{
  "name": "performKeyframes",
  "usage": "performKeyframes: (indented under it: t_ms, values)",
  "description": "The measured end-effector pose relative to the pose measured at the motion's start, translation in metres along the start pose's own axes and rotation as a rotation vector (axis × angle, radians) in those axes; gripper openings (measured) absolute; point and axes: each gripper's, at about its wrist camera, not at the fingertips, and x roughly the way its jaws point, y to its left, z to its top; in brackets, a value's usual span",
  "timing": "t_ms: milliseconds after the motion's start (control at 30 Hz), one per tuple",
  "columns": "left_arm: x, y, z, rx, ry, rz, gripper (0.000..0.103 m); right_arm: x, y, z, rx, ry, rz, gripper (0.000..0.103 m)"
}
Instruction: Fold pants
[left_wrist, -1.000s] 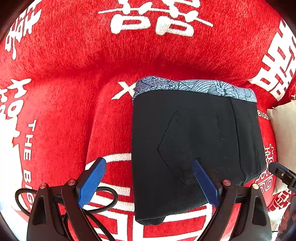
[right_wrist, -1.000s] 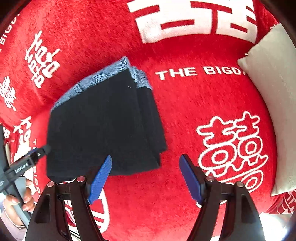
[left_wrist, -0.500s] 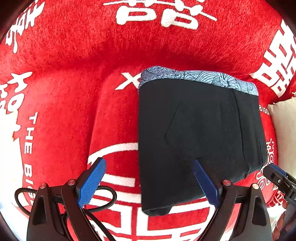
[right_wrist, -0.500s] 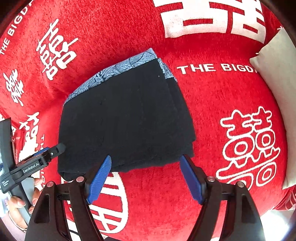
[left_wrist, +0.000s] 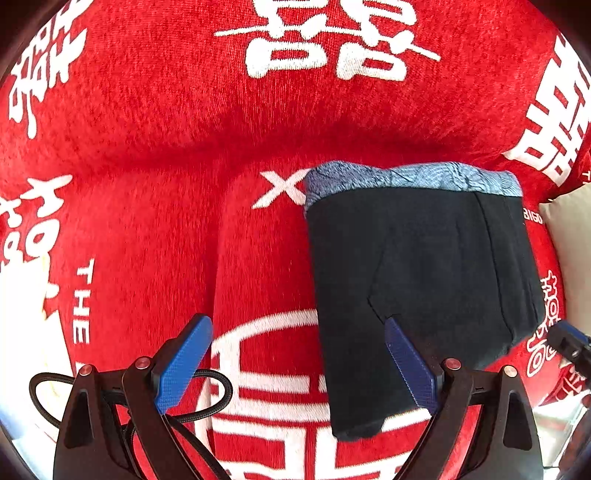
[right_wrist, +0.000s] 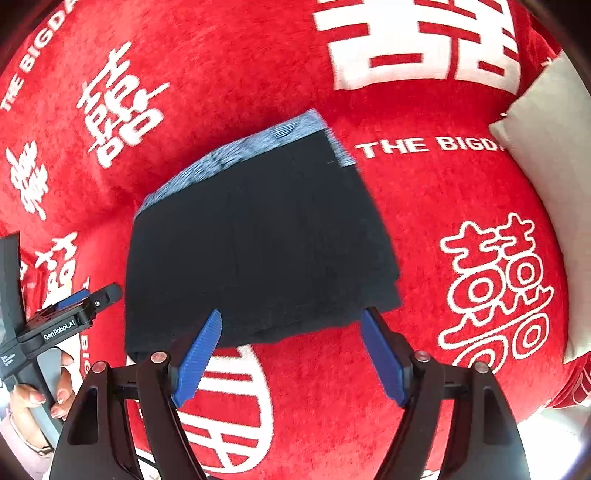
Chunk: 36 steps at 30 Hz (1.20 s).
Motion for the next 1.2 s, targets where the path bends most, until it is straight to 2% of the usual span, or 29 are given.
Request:
performKeyframes:
  t_ms: [233,333,433,567,633,700,767,967,1067,1200]
  values:
    - [0.006,0.001,0.015,-0.085,0.013,-0.042,0.095,0.001,-0.033,0.025,-0.01,0.003,-0.03,0.08]
    - [0.009,0.0,0.022,-0.106,0.024,-0.041,0.095,0.005,-0.047,0.045,-0.005,0.018,0.005,0.081]
    - [0.013,-0.002,0.028,-0.122,0.041,-0.075,0.095,0.014,-0.06,0.065,-0.003,0.041,0.038,0.08]
    - [0.022,-0.001,0.034,-0.137,0.062,-0.117,0.095,0.03,-0.076,0.085,0.017,0.08,0.136,0.081]
    - [0.032,0.001,0.035,-0.143,0.088,-0.158,0.095,0.043,-0.081,0.093,0.019,0.12,0.219,0.081]
    - [0.042,0.002,0.035,-0.145,0.122,-0.23,0.095,0.056,-0.086,0.098,0.027,0.157,0.268,0.081]
    - [0.049,0.0,0.035,-0.132,0.152,-0.269,0.095,0.068,-0.092,0.101,0.034,0.18,0.305,0.081]
    - [0.06,-0.01,0.037,-0.047,0.18,-0.271,0.095,0.095,-0.1,0.102,0.035,0.236,0.4,0.081]
    - [0.071,-0.011,0.039,-0.048,0.208,-0.299,0.095,0.103,-0.1,0.101,0.012,0.256,0.419,0.08]
    - [0.075,-0.012,0.045,-0.06,0.197,-0.316,0.095,0.109,-0.097,0.102,0.012,0.269,0.491,0.081]
